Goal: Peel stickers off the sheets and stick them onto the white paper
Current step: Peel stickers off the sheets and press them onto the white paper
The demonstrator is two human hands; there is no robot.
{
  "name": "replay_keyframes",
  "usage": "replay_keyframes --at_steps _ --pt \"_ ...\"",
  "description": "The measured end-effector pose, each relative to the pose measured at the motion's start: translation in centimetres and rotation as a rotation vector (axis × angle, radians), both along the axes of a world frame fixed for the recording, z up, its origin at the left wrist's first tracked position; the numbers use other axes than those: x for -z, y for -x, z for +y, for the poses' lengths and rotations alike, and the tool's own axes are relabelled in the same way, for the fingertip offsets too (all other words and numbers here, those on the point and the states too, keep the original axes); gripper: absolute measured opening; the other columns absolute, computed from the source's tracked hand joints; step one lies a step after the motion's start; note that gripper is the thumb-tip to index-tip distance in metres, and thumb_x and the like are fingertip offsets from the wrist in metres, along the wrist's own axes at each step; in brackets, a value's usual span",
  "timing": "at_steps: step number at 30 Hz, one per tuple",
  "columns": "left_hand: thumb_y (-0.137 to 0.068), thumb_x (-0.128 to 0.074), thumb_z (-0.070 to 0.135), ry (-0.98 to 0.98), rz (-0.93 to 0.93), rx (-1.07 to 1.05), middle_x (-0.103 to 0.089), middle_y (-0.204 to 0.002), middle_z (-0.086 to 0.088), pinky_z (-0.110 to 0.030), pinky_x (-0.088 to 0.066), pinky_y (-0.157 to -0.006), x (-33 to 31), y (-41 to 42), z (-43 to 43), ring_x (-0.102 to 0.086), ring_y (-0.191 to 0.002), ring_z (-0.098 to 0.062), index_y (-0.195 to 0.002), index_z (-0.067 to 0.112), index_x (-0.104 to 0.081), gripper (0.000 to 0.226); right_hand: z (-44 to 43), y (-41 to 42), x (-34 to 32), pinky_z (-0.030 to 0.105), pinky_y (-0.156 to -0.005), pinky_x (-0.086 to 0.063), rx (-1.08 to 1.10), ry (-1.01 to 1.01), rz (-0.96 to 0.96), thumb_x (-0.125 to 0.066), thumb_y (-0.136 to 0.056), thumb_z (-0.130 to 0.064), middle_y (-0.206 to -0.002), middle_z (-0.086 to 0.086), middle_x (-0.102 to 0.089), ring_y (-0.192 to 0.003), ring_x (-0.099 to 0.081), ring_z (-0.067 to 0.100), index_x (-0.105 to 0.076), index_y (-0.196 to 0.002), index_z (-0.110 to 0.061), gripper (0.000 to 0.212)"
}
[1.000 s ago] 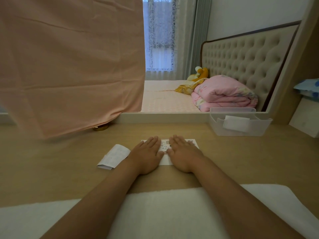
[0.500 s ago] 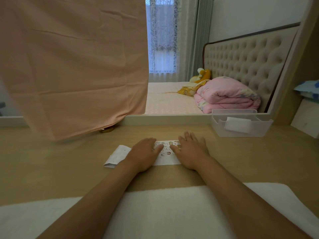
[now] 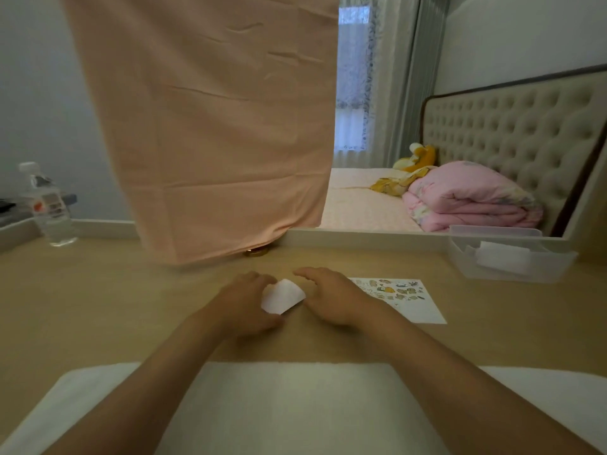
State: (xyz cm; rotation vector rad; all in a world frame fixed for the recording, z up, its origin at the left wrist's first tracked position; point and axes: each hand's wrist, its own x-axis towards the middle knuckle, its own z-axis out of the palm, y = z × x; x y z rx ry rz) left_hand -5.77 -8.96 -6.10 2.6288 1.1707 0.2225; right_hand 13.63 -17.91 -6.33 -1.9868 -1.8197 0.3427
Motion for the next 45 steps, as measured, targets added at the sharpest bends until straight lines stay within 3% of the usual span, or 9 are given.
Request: replay_keyframes --at_steps 4,7,20,27,30,34,37,40,45 --pt "-0.09 -0.065 0.044 0.009 -0.136 -0.019 -0.059 -0.134 0.008 -0.031 -0.047 -0.1 0.7 0.8 0.1 -0.055 -0.115 -0.013 -0.135 0.031 -0.058 0.047 0.8 0.7 0.2 0.038 -0.115 -0.037 -0.034 0.008 0.013 -0.06 -0.09 -0.016 -0.153 -0.003 -0.045 -0.138 -0.043 0.019 -0.045 -0.147 -0.037 0.063" --pt "-0.097 -0.054 0.044 0.029 -0.255 0.007 -0.068 -0.117 0.012 -0.031 -0.05 -0.09 0.1 0.5 -0.2 -0.06 -0.101 -0.008 -0.121 0.035 -0.067 0.029 0.9 0.5 0.2 0.029 -0.1 -0.046 -0.01 -0.105 0.052 -0.062 -0.094 -0.023 -0.135 -0.006 -0.06 -0.117 -0.056 0.012 -0.066 -0.127 -0.033 0.035" --pt "-0.09 -0.067 0.024 -0.392 -0.56 0.243 -0.05 -0.131 -0.001 -0.031 -0.045 -0.091 -3.0 -12.8 -4.2 -0.048 -0.118 -0.018 -0.134 0.019 -0.052 0.046 -6.5 -11.1 -4.2 0.034 -0.061 -0.053 0.422 -0.343 0.154 -0.056 -0.092 -0.02 -0.082 -0.006 -0.068 -0.076 -0.064 0.017 -0.07 -0.084 -0.025 0.016" --pt "-0.096 -0.059 0.03 -0.267 -0.52 0.377 -0.046 -0.139 -0.001 -0.037 -0.046 -0.098 -3.2 -25.8 -8.1 -0.044 -0.125 -0.02 -0.144 0.02 -0.042 0.051 -12.2 -22.6 -6.0 0.034 -0.07 -0.048 0.794 -0.42 0.116 -0.058 -0.09 -0.021 -0.093 -0.002 -0.066 -0.086 -0.06 0.024 -0.072 -0.101 -0.023 0.018" --pt "-0.096 -0.058 0.03 -0.205 -0.414 0.427 -0.042 -0.144 -0.003 -0.041 -0.046 -0.1 -3.2 -30.7 -9.1 -0.045 -0.128 -0.023 -0.146 0.02 -0.04 0.054 -13.0 -26.3 -6.5 0.037 -0.068 -0.051 0.916 -0.441 0.135 -0.058 -0.085 -0.015 -0.082 0.003 -0.066 -0.078 -0.059 0.03 -0.071 -0.085 -0.019 0.014" --pt "-0.095 -0.059 0.032 -0.057 -0.249 0.442 -0.034 -0.15 -0.004 -0.043 -0.046 -0.104 -2.6 -35.3 -9.3 -0.049 -0.129 -0.028 -0.151 0.021 -0.034 0.062 -12.4 -30.0 -6.0 0.025 -0.052 -0.032 0.992 -0.422 0.155 -0.058 -0.084 -0.013 -0.067 -0.005 -0.057 -0.071 -0.055 0.028 -0.06 -0.066 -0.022 0.02" --pt "-0.096 -0.058 0.03 0.003 -0.202 0.466 -0.03 -0.156 -0.004 -0.039 -0.04 -0.108 -1.9 -37.1 -9.1 -0.043 -0.136 -0.028 -0.154 0.022 -0.03 0.065 -11.3 -32.1 -5.3 0.029 -0.06 -0.041 0.961 -0.338 0.119 -0.06 -0.09 -0.022 -0.086 0.002 -0.066 -0.082 -0.061 0.028 -0.071 -0.092 -0.022 0.012" --pt "-0.098 -0.058 0.031 0.051 -0.222 0.484 -0.03 -0.157 -0.003 -0.035 -0.038 -0.107 -1.1 -38.0 -9.1 -0.042 -0.137 -0.026 -0.155 0.023 -0.028 0.066 -10.4 -33.6 -4.8 0.04 -0.094 -0.05 0.882 -0.188 0.081 -0.06 -0.095 -0.033 -0.124 0.004 -0.068 -0.114 -0.061 0.03 -0.063 -0.131 -0.023 0.038" --pt "-0.099 -0.056 0.034 0.074 -0.284 0.463 -0.033 -0.159 -0.003 -0.035 -0.034 -0.113 0.1 -38.5 -8.9 -0.04 -0.141 -0.022 -0.156 0.02 -0.027 0.066 -10.5 -33.3 -4.5 0.041 -0.102 -0.047 0.733 -0.34 -0.012 -0.046 -0.097 -0.014 -0.131 0.002 -0.066 -0.121 -0.059 0.026 -0.067 -0.125 -0.022 0.036"
